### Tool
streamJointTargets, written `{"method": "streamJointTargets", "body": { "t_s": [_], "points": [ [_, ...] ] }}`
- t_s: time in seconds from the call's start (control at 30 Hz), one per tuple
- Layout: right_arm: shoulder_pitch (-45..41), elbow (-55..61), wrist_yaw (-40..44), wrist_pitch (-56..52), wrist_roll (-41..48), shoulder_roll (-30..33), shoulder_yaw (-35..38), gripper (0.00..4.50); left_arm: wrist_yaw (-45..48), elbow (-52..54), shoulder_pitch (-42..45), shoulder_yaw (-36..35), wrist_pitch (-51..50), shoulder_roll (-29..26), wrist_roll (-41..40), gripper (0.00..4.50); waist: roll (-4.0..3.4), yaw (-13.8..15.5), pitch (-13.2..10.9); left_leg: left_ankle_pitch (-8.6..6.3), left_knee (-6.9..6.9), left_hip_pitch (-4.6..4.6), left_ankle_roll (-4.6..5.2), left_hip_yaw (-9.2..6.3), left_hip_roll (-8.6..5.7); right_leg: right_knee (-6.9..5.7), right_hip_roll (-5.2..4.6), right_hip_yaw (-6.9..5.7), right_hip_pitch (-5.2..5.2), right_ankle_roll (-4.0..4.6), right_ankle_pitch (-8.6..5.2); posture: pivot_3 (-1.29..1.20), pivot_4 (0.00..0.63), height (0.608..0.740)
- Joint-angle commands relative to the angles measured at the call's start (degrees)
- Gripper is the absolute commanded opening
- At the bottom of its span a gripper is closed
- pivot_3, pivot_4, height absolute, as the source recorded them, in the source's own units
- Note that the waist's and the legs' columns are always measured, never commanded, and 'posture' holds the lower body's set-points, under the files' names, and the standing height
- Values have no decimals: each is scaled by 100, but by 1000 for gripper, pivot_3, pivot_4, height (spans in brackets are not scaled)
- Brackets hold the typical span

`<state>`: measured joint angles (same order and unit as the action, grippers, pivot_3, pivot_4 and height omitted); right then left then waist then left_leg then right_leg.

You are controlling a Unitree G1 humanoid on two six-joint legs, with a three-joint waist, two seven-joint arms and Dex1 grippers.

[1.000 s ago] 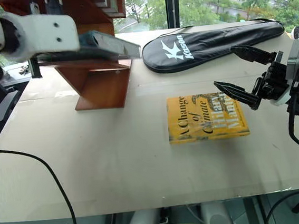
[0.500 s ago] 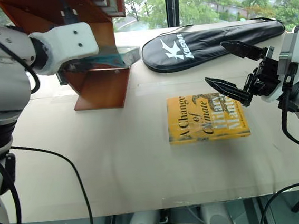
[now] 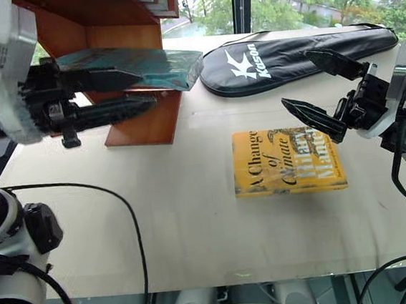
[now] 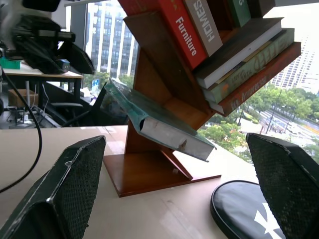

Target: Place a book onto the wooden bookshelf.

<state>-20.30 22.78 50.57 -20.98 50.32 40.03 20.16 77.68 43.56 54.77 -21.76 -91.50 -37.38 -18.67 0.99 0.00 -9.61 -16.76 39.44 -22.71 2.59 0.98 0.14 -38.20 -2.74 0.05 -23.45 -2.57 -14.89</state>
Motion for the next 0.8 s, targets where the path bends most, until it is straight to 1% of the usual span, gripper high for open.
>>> {"method": "streamJointTargets", "body": {
  "t_s": [0.03,0.07,0.13,0.17,0.2,0.3,0.33,0.4,0.5,0.57,0.67,0.8],
  "points": [
    [141,277,-45,44,88,77,255,4500,-710,642,-911,-8,26,735,-467,2382,0,-9,1,0,0,0,0,-2,0,-2,-11,1,1,1,0,0,150,740],
    [203,296,-46,15,93,97,282,4500,-881,748,-1225,52,147,884,-524,2382,1,-18,0,0,0,-2,-1,-4,0,-4,-13,0,0,1,1,0,150,740],
    [435,316,10,-29,20,213,365,4500,-1215,628,-1705,-30,8,1450,-739,2382,-3,-32,2,0,0,0,-1,-5,1,-6,-14,4,-1,2,1,0,150,740],
    [577,309,40,-39,-10,271,427,4500,-1492,545,-1957,63,256,1582,-669,2382,-2,-32,2,1,0,3,-2,-2,0,-11,-18,7,-1,2,1,0,150,740],
    [720,284,79,-51,-22,331,495,4500,-1704,459,-2245,220,710,1591,-562,2382,-1,-30,3,0,0,1,-1,-3,1,-9,-18,5,-1,2,1,0,150,740],
    [1319,261,294,-21,-234,583,741,4500,-1995,255,-3009,140,1554,1721,-661,2382,-1,-23,3,0,-4,7,-1,-1,-1,-10,-22,8,0,3,2,0,150,740],
    [1553,244,363,-14,-318,664,850,4500,-2082,39,-3280,44,1824,1713,-662,2382,-1,-14,4,0,-5,8,0,-1,-1,-10,-23,8,0,3,2,0,150,740],
    [2091,166,478,7,-538,778,1136,4500,-2026,-385,-4078,22,2856,1418,-433,2382,-3,-14,8,-1,-7,9,0,0,-1,-10,-24,8,0,4,2,0,150,740],
    [3027,-116,707,258,-1195,896,1504,4500,-1858,-990,-4996,-121,3947,1012,-306,2382,-6,5,12,-1,-14,16,0,5,-1,-8,-26,13,1,5,2,0,150,740],
    [3496,-354,767,338,-1399,886,1806,4500,-1626,-1286,-5517,-117,4697,646,-228,2382,-7,39,14,-2,-19,15,1,5,-1,1,-26,11,1,7,2,0,150,740],
    [4155,-534,912,530,-1902,996,2110,4500,-1441,-1727,-5810,-229,5189,158,-311,2382,-14,94,20,-6,-19,16,8,10,0,16,-31,11,3,23,13,0,150,740],
    [4274,-500,909,460,-1963,1012,2148,4500,-1409,-2074,-5757,-110,5600,-167,-443,2382,-20,84,25,-15,-18,34,24,8,2,22,-35,5,23,32,17,0,150,740]
  ]
}}
